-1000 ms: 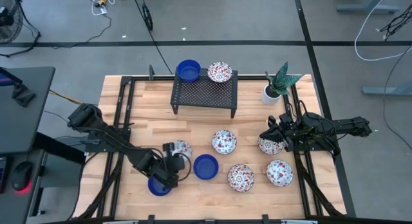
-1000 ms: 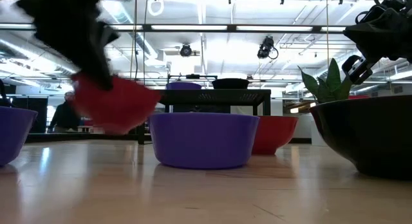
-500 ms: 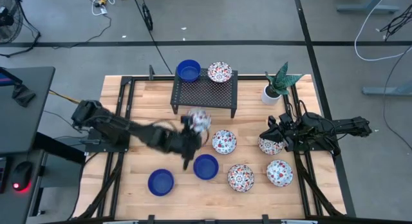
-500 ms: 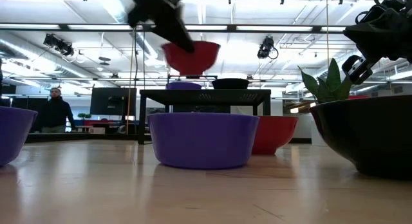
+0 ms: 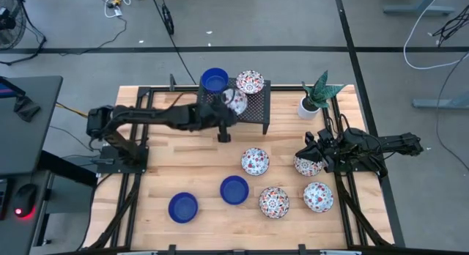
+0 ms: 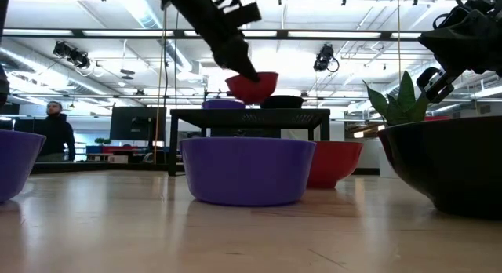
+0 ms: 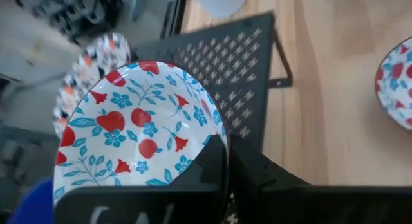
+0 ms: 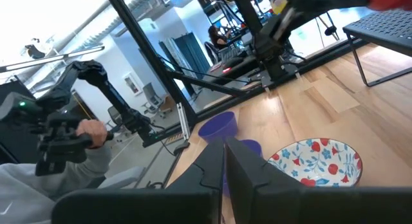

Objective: Pick & Place Mini bowls
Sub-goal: Put the left red bowl on the shelf

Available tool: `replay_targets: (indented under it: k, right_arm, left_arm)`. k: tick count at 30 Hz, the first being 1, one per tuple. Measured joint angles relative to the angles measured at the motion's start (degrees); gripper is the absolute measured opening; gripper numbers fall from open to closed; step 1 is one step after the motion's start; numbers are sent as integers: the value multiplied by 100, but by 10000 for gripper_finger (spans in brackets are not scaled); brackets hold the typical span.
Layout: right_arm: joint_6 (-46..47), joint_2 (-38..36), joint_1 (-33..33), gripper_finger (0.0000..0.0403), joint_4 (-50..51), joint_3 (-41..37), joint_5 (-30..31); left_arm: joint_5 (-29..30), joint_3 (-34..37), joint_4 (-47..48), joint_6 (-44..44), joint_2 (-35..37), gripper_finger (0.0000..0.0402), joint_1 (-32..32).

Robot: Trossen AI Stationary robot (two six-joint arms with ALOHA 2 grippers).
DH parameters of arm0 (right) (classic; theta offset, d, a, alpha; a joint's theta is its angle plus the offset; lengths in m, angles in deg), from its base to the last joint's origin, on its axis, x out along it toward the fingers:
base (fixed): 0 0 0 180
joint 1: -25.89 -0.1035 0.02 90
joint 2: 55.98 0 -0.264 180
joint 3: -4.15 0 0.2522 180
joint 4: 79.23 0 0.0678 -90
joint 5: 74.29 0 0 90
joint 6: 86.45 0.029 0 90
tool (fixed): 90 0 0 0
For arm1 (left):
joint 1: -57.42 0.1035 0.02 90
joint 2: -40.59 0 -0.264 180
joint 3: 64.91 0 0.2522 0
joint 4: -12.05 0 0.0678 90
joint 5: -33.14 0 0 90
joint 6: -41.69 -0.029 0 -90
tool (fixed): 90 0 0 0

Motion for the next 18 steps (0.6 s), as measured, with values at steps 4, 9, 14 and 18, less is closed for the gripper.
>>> replay_targets:
  k: [4, 9, 14, 18]
  right_arm:
    - [0, 0, 0, 20, 0, -2, 0]
    - [-1, -2, 1, 20, 0, -1, 1]
    - [-1, 0, 2, 20, 0, 0, 0]
    - [0, -1, 1, 20, 0, -2, 1]
  left_arm:
    - [-333, 4, 173, 163, 0, 21, 200]
    - [-353, 4, 394, 173, 0, 19, 272]
    - [-212, 4, 439, 185, 0, 33, 290]
    - [-122, 4, 434, 183, 0, 39, 290]
